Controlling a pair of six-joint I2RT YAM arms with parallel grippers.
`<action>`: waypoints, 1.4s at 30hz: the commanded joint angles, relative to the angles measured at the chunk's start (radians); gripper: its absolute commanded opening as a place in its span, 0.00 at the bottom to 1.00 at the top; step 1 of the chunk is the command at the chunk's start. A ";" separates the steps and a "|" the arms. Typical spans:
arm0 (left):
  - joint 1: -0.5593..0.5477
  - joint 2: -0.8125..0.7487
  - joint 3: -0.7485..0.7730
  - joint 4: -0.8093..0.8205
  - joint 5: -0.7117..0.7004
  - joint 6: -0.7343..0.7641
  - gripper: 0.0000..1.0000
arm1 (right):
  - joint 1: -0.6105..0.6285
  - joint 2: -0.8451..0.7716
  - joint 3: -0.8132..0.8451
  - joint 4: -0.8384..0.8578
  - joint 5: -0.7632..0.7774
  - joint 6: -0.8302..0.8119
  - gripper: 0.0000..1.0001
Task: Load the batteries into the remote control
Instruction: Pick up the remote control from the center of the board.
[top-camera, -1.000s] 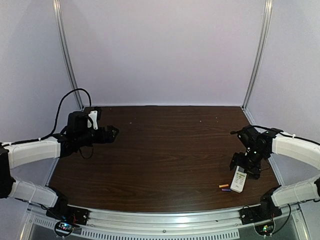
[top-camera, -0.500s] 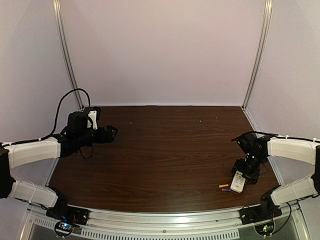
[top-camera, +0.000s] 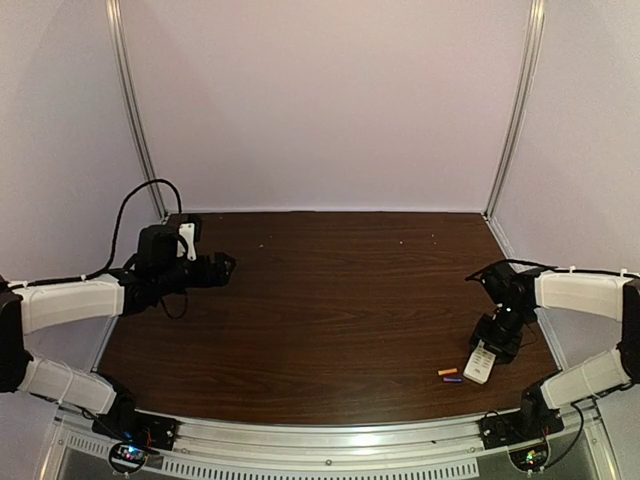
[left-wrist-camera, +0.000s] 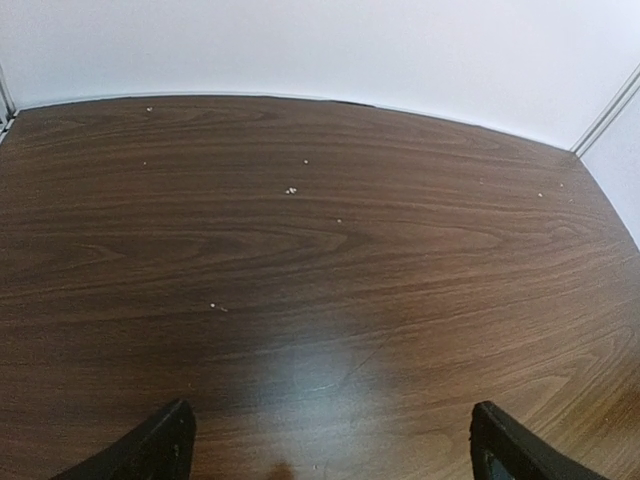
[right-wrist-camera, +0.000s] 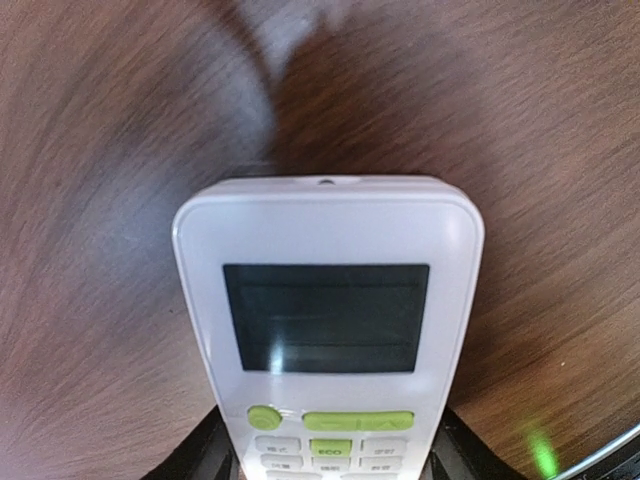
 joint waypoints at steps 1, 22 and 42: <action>-0.004 0.016 0.010 0.038 -0.016 0.000 0.97 | -0.038 -0.001 0.050 -0.029 0.044 -0.085 0.46; -0.123 -0.115 -0.001 0.291 0.483 0.051 0.98 | 0.175 0.007 0.363 0.843 -0.490 -0.090 0.17; -0.613 0.175 0.272 0.332 -0.079 0.223 0.85 | 0.510 0.145 0.340 1.354 -0.351 -0.023 0.14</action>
